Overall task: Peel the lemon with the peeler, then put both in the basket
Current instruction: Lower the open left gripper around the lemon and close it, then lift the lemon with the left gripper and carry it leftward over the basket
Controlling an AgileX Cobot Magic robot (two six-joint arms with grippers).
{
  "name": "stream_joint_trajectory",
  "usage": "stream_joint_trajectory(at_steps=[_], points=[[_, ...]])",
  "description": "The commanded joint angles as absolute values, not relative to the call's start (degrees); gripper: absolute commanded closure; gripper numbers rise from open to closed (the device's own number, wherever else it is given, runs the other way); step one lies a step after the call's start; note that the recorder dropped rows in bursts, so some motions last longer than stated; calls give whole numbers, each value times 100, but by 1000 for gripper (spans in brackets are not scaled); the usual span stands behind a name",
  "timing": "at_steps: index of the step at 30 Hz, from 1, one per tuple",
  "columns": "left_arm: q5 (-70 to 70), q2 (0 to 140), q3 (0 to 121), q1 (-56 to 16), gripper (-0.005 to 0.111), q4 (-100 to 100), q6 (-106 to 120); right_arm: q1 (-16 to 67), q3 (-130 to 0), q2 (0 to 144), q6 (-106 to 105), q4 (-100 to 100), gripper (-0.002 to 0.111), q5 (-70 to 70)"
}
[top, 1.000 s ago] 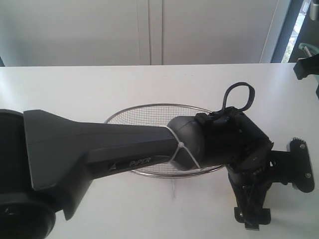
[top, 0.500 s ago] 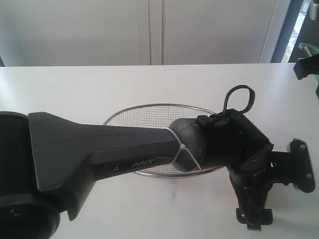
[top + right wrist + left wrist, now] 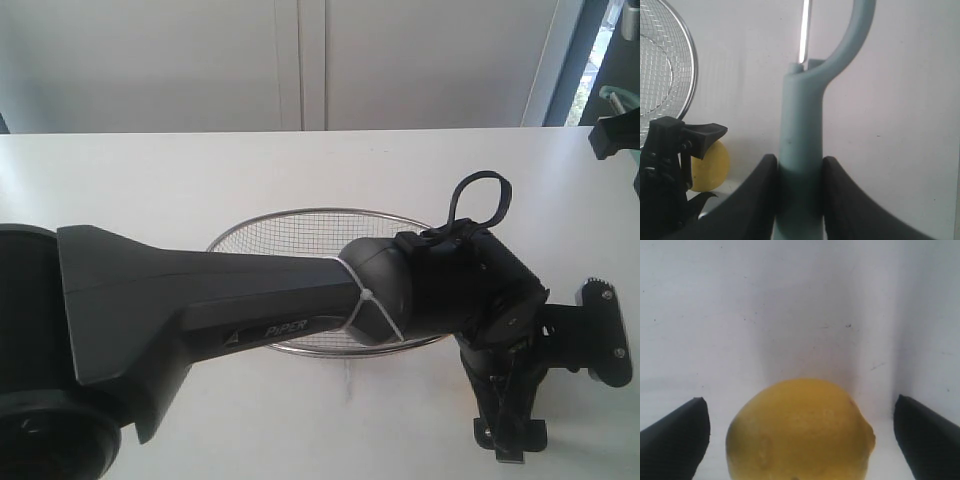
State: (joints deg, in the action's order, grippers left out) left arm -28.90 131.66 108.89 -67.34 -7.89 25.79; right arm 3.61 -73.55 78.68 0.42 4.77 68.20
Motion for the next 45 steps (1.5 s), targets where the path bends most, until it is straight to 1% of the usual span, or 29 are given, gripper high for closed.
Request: stream_joint_trajectory(at_steps=[1,3,5,8,9,10,11,12,15,17,20,38,45], points=[[-3204,13255,10870,-6732,2,-791,2549,325,-7333,7827,63,511,108,6770],[-3234,13255,10870,-6722,4,-791,2549,325,-7333,7827,63,511,108,6770],[-3279,13255,10870,-6709,14,-819,2549,325,-7333,7827,63,511,108,6770],[-3288,13255,10870,-6696,45,-819,2549,325,-7333,7827,63,511,108,6770],[-3277,13255,10870,-6696,58,-819,2537,325,-7333,7827,63,511,108,6770],[-3264,13255,10870,-6696,65,-819,2536,325,-7333,7827,63,511,108,6770],[-3240,13255,10870,-6696,76,-819,2536,325,-7333,7827,63,511,108,6759],[-3241,13255,10870,-6696,83,-819,2536,325,-7333,7827,63,511,108,6759],[-3186,13255,10870,-6696,96,-819,2536,325,-7333,7827,63,511,108,6759],[-3161,13255,10870,-6696,101,-819,2536,325,-7333,7827,63,511,108,6759],[-3163,13189,10870,-6696,107,-797,2536,325,-7333,7827,63,511,108,6759],[-3944,12030,10875,-6709,107,-732,2536,325,-7333,7827,63,511,108,6735],[-4782,11596,10875,-6619,107,-819,2548,325,-7333,7827,63,511,108,6712]])
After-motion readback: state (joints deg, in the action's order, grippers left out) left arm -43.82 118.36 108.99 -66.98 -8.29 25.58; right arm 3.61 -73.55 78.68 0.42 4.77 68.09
